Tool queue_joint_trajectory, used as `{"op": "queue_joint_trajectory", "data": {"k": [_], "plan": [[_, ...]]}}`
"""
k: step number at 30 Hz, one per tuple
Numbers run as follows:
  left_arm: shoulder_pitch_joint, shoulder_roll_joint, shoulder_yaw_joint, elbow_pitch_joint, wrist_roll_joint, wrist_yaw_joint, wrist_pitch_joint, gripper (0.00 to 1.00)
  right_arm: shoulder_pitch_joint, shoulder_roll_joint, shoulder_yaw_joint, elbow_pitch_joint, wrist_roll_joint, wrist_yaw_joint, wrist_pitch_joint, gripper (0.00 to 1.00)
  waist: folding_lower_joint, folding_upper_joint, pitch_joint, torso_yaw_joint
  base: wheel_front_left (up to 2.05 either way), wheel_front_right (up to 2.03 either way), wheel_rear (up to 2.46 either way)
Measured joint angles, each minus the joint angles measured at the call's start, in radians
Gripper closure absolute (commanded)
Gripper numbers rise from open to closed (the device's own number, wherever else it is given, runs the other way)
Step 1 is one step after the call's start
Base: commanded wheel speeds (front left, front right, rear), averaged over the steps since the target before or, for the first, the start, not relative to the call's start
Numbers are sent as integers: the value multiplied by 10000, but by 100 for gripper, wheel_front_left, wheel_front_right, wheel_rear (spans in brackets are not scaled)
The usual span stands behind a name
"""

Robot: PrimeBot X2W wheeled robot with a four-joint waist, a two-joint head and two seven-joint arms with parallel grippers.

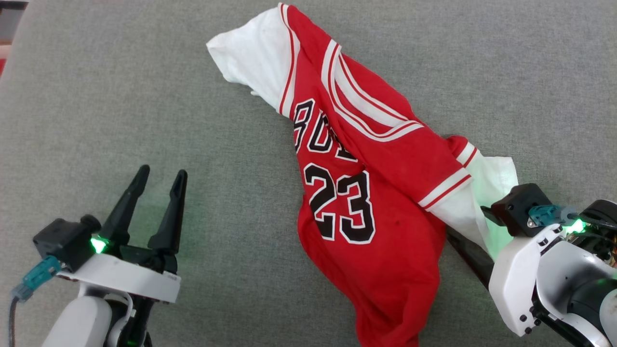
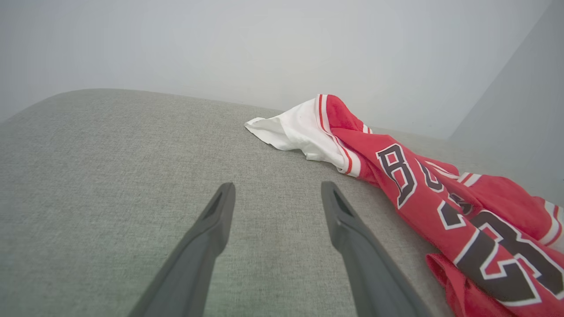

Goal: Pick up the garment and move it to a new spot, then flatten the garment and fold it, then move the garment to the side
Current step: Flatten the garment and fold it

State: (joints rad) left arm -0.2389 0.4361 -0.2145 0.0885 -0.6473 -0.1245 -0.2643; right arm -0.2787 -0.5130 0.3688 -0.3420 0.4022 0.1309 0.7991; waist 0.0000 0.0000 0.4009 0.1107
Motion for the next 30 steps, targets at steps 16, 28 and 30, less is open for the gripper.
{"op": "queue_joint_trajectory", "data": {"k": [16,28,30], "plan": [[-687,1241,-328,-470,-380,-44,0,0,-395,366,242,408,-104,0,-449,100,0,0,353,-204,0,0,0],[-6141,5390,-4543,-550,-2470,-61,3239,0,-1185,928,1011,299,-370,0,-713,100,0,0,975,-753,0,0,0],[-7288,5616,-5369,-309,-2721,-61,3802,0,-1348,1041,1160,290,-439,0,-779,100,0,0,1171,-876,0,0,0]]}}
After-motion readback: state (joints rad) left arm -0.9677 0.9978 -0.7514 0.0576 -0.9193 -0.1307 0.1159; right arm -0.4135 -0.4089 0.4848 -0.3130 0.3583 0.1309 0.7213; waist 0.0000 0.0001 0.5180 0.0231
